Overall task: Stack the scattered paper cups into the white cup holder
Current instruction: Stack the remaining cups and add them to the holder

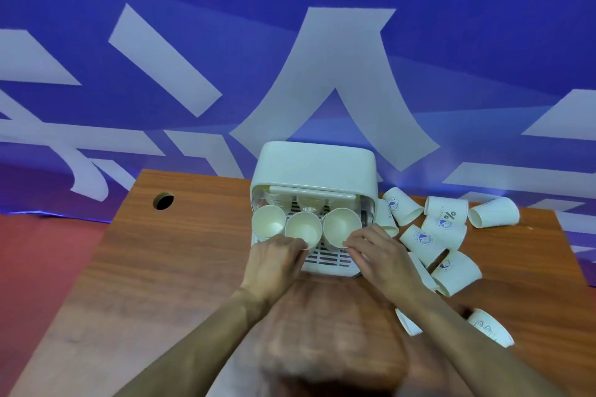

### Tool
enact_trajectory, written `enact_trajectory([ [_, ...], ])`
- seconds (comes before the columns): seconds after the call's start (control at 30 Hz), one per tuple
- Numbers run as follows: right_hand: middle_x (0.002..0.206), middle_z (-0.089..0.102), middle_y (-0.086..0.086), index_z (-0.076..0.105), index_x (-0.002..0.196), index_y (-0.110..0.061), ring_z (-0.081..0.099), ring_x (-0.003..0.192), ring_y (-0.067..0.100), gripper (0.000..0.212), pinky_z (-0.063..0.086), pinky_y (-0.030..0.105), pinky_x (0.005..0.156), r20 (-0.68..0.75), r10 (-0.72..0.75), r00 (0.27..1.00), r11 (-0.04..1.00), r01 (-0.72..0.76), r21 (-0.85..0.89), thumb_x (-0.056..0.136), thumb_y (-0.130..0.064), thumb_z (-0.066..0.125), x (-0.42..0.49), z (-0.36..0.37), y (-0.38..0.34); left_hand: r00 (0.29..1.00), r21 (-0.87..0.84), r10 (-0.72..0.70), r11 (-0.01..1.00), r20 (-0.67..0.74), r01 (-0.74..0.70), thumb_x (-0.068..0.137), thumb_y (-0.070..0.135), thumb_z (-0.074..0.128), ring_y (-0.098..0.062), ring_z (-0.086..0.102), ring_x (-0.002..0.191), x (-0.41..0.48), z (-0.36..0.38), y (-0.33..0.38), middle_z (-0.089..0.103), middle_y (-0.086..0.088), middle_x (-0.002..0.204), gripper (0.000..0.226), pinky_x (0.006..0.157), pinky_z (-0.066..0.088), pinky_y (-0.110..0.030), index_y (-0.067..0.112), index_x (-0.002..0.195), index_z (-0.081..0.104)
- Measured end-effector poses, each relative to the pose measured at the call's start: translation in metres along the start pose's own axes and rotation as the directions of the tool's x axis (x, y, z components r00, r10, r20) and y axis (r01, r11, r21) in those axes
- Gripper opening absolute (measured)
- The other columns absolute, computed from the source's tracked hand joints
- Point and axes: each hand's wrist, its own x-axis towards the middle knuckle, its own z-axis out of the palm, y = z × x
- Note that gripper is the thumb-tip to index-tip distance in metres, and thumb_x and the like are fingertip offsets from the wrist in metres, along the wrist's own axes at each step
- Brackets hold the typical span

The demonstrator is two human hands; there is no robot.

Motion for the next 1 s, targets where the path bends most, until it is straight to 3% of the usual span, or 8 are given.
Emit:
enact_trajectory([
  [0.13,0.093,0.064,-0.008,0.072,0.098,-0.02,0.059,0.09,0.015,0.01,0.053,0.031,0.067,0.171,0.084,0.982,0.996,-0.084,-0.006,0.093,-0.024,0.065,0.005,0.003,-0.001,0.989,0.018,-0.059,0.998,0.132,0.057,0.091,0.034,0.052,-0.026,0.061,0.072,0.008,0.005,0.001,0.066,0.0,0.077,0.019,0.052,0.043,-0.032,0.02,0.082,0.062],
  [0.3,0.106,0.066,-0.013,0.072,0.111,-0.028,0.055,0.104,0.008,0.024,0.041,0.021,0.076,0.359,0.196,0.913,0.98,-0.197,-0.035,0.097,-0.038,0.056,0.012,0.009,0.002,0.963,-0.004,-0.067,0.997,0.261,0.071,0.097,0.034,0.049,-0.031,0.06,0.078,0.018,0.013,0.004,0.067,-0.007,0.083,0.026,0.06,0.043,-0.035,0.016,0.08,0.06],
  [0.43,0.114,0.066,-0.013,0.07,0.116,-0.03,0.055,0.109,0.01,0.026,0.047,0.031,0.084,0.445,0.279,0.851,0.959,-0.273,-0.079,0.097,-0.039,0.055,0.015,0.015,0.0,0.941,-0.014,-0.074,0.996,0.329,0.083,0.097,0.03,0.052,-0.032,0.061,0.077,0.021,0.019,0.004,0.067,-0.01,0.082,0.025,0.062,0.046,-0.036,0.018,0.076,0.058],
  [0.6,0.107,0.065,-0.007,0.07,0.11,-0.029,0.053,0.104,0.015,0.032,0.048,0.034,0.08,0.413,0.327,0.85,0.943,-0.263,-0.206,0.101,-0.042,0.042,0.019,0.019,-0.006,0.949,0.021,-0.036,0.999,0.313,0.031,0.096,0.025,0.054,-0.031,0.063,0.076,0.026,0.024,0.003,0.069,-0.009,0.085,0.019,0.057,0.041,-0.034,0.016,0.087,0.067],
  [0.77,0.107,0.066,-0.006,0.07,0.112,-0.027,0.054,0.104,0.015,0.034,0.048,0.033,0.08,0.401,0.332,0.853,0.94,-0.268,-0.209,0.102,-0.043,0.041,0.015,0.026,-0.007,0.956,0.032,0.005,0.999,0.292,-0.015,0.097,0.029,0.052,-0.03,0.063,0.077,0.026,0.026,0.002,0.069,-0.009,0.084,0.023,0.056,0.039,-0.033,0.015,0.086,0.068],
  [0.83,0.101,0.068,-0.005,0.072,0.106,-0.024,0.056,0.1,0.018,0.03,0.05,0.033,0.074,0.387,0.321,0.864,0.945,-0.265,-0.193,0.101,-0.04,0.048,0.012,0.028,-0.011,0.956,0.04,0.015,0.999,0.293,-0.028,0.097,0.029,0.052,-0.029,0.063,0.078,0.026,0.027,0.001,0.069,-0.008,0.085,0.023,0.058,0.044,-0.034,0.016,0.088,0.068],
  [0.9,0.083,0.07,-0.003,0.074,0.089,-0.02,0.061,0.086,0.021,0.017,0.052,0.032,0.059,0.354,0.285,0.891,0.951,-0.218,-0.218,0.093,-0.032,0.064,0.008,0.03,-0.014,0.954,0.048,0.018,0.998,0.298,-0.034,0.097,0.028,0.052,-0.028,0.064,0.08,0.025,0.027,0.001,0.069,-0.007,0.086,0.021,0.059,0.041,-0.033,0.017,0.087,0.068],
  [1.0,0.063,0.065,-0.007,0.072,0.072,-0.021,0.06,0.067,0.02,0.012,0.043,0.024,0.043,0.25,0.261,0.932,0.945,-0.194,-0.264,0.078,-0.025,0.082,0.005,0.033,-0.015,0.953,0.027,-0.004,1.0,0.303,-0.004,0.096,0.028,0.053,-0.029,0.064,0.08,0.025,0.028,0.002,0.07,-0.008,0.087,0.021,0.058,0.037,-0.032,0.017,0.087,0.069],
])
